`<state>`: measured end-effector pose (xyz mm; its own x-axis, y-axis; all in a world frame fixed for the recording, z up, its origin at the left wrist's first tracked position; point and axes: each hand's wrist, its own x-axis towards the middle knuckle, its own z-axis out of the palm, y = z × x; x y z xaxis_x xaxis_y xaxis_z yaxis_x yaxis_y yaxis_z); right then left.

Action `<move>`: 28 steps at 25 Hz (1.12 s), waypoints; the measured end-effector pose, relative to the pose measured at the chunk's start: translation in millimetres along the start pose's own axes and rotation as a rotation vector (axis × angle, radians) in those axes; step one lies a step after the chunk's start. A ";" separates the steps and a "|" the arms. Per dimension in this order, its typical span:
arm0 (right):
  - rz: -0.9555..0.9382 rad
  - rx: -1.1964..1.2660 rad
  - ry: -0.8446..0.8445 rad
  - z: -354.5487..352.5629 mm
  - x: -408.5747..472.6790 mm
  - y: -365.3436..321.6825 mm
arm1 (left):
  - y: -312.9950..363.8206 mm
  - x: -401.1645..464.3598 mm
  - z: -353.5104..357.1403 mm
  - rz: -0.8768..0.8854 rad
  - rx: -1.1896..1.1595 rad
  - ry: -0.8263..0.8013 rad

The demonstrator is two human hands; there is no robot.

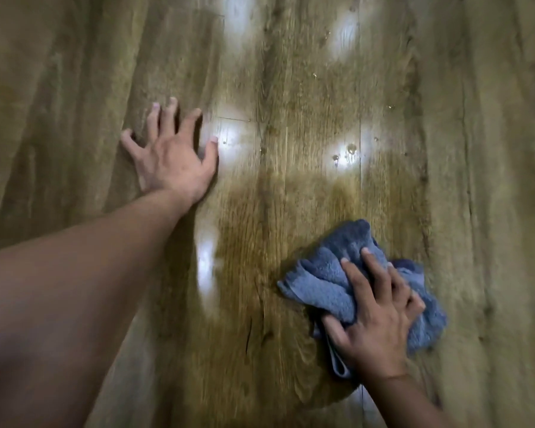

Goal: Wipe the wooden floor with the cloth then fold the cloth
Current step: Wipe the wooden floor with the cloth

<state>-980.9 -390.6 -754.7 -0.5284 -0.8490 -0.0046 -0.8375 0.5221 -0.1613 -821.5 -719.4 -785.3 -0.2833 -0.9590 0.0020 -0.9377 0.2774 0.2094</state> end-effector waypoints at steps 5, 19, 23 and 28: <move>-0.012 -0.058 -0.008 -1.2 7.0 -10.5 | -0.2 -1.4 -2.4 -0.007 0.007 0.051; -0.170 -0.044 -0.012 26.1 296.1 -158.5 | -3.8 -1.8 -0.5 0.012 0.020 0.096; -0.237 -0.015 -0.031 22.3 212.2 -121.9 | -1.2 -0.2 -2.1 0.017 0.044 0.088; -0.297 -0.053 -0.062 12.0 134.3 -78.8 | -0.1 -1.0 -2.5 0.007 0.035 0.092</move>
<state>-984.2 -546.8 -754.5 -0.2509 -0.9677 -0.0250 -0.9611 0.2521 -0.1126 -820.7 -718.6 -782.9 -0.2713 -0.9580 0.0933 -0.9427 0.2840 0.1752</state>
